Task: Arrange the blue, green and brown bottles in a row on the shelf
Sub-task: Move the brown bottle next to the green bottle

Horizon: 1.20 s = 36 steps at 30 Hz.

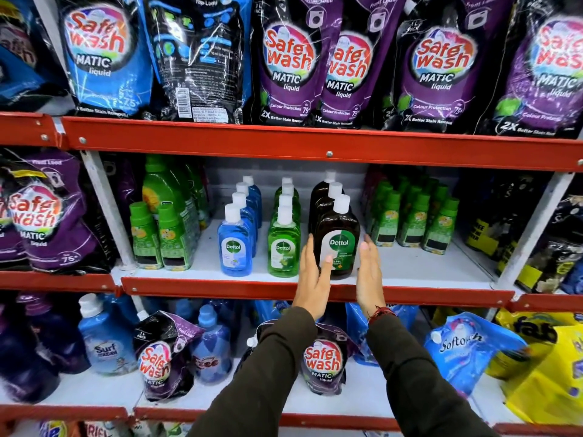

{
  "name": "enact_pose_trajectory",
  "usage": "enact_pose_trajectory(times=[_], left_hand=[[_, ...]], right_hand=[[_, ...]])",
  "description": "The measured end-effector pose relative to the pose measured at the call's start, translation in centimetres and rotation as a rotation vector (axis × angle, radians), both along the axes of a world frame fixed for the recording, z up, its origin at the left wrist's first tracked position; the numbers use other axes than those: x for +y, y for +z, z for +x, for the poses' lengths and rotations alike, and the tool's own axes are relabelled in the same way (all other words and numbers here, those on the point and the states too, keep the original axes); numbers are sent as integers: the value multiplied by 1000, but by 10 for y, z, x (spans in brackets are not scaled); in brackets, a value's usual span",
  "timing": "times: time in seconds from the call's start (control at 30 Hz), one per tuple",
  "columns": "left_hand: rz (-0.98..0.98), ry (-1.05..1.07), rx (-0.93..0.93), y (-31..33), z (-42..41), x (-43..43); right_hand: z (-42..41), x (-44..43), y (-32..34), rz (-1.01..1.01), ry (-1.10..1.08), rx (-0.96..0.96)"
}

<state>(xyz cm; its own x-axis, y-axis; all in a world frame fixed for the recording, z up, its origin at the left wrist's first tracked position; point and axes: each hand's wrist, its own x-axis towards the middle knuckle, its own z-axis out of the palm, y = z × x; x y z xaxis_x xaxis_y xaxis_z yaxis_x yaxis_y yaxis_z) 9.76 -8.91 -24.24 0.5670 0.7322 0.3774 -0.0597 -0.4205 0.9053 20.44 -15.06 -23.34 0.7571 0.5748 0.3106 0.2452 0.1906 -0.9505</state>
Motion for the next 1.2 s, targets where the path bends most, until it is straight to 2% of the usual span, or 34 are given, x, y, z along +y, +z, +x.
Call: enact_pose_trajectory(times=[0.1,0.2,0.33,0.47,0.57,0.8,1.03,1.13,1.2], left_hand=[[161,215,-178,-8,-17,0],[138,365,-337,-7,-30,15],[-84,265,-314,5,-44,38],[-268,121,-268,12,-48,61],[-315,27,-223,9,-52,73],[-264,32,-152,23,-68,57],[-233,-4,-135,18,-70,63],[-75,90,-147,18,-77,54],[64,242,-255,21,-90,51]], right_hand=[[-22,-2,-5,169,-180,-69],[-51,8,-8,261,-73,-93],[-87,33,3,119,166,-119],[-95,58,11,37,227,-6],[-96,64,8,39,255,58],[-95,57,13,61,283,137],[-97,57,11,7,229,45],[-104,56,9,18,117,-9],[-111,54,8,72,20,-30]])
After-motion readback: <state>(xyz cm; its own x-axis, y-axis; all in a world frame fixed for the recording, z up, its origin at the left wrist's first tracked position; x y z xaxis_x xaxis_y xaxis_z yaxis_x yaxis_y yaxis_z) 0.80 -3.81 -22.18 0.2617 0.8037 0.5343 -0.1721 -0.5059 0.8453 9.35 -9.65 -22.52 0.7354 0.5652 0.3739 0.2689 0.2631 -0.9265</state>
